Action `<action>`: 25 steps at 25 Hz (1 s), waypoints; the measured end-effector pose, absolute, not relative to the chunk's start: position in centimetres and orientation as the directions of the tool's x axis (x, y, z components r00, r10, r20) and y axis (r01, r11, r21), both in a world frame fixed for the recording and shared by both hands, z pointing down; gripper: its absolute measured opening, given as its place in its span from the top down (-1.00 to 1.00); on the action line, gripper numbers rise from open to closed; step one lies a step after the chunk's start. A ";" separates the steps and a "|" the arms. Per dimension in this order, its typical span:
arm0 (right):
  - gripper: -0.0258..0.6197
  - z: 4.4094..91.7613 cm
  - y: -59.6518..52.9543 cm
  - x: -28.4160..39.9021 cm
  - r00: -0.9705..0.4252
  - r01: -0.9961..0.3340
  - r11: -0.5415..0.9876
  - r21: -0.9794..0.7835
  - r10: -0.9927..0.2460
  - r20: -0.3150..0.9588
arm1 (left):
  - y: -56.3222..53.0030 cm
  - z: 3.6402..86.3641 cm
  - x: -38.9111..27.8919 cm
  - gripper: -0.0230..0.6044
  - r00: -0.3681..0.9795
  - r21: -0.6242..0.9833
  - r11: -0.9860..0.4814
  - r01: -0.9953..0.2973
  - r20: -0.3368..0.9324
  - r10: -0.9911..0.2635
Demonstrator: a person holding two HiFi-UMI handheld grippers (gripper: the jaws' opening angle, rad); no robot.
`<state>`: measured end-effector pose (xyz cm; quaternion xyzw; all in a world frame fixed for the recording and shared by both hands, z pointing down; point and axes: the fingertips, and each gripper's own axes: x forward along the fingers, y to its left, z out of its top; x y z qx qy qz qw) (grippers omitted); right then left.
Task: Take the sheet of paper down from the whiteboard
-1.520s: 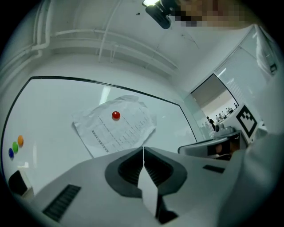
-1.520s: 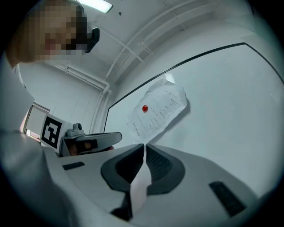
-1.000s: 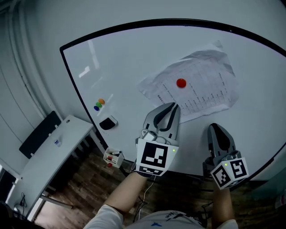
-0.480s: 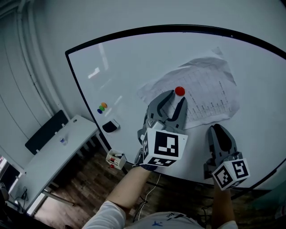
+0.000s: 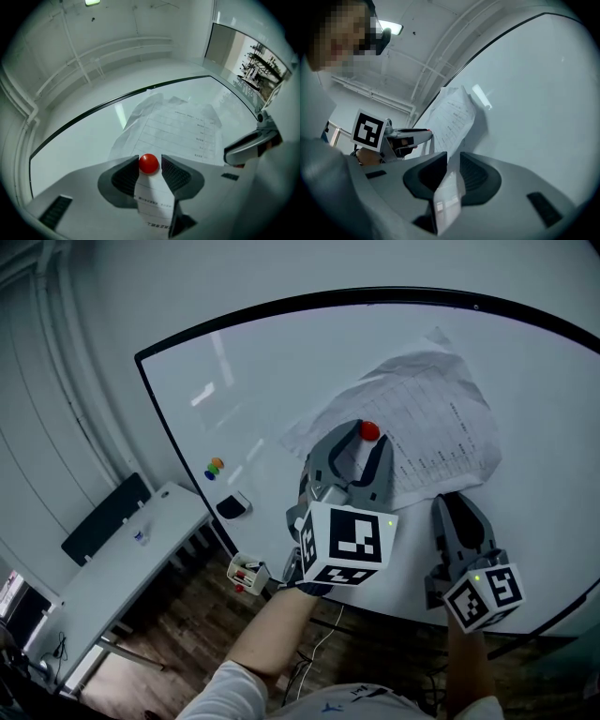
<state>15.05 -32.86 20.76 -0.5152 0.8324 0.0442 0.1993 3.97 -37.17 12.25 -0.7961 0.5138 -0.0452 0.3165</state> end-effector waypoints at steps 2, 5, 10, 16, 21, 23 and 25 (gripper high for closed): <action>0.68 20.9 -32.8 15.2 -0.392 -0.870 0.471 -0.145 -0.839 -0.377 | -37.1 12.3 4.0 0.47 0.469 -0.541 -0.276 -0.794 -0.257 -0.845; 0.68 20.7 -32.8 15.3 -0.400 -0.853 0.492 -0.171 -0.829 -0.389 | -37.1 12.3 3.9 0.47 0.468 -0.538 -0.276 -0.796 -0.260 -0.845; 0.68 19.7 -33.0 15.1 -0.403 -0.841 0.507 -0.190 -0.821 -0.404 | -37.1 12.3 3.9 0.47 0.465 -0.525 -0.275 -0.806 -0.271 -0.843; 0.87 19.8 -33.0 15.6 -0.401 -0.826 0.518 -0.222 -0.817 -0.414 | -37.0 12.4 4.0 0.50 0.474 -0.512 -0.284 -0.810 -0.289 -0.832; 0.88 19.6 -32.8 15.8 -0.418 -0.817 0.535 -0.215 -0.807 -0.418 | -37.1 12.6 4.1 0.50 0.482 -0.495 -0.301 -0.815 -0.291 -0.827; 0.88 19.3 -32.6 16.0 -0.422 -0.819 0.535 -0.209 -0.807 -0.412 | -37.0 12.6 4.3 0.51 0.493 -0.478 -0.323 -0.817 -0.287 -0.821; 0.88 18.9 -32.4 16.2 -0.429 -0.821 0.535 -0.202 -0.810 -0.400 | -36.6 12.5 4.3 0.50 0.506 -0.455 -0.349 -0.819 -0.288 -0.813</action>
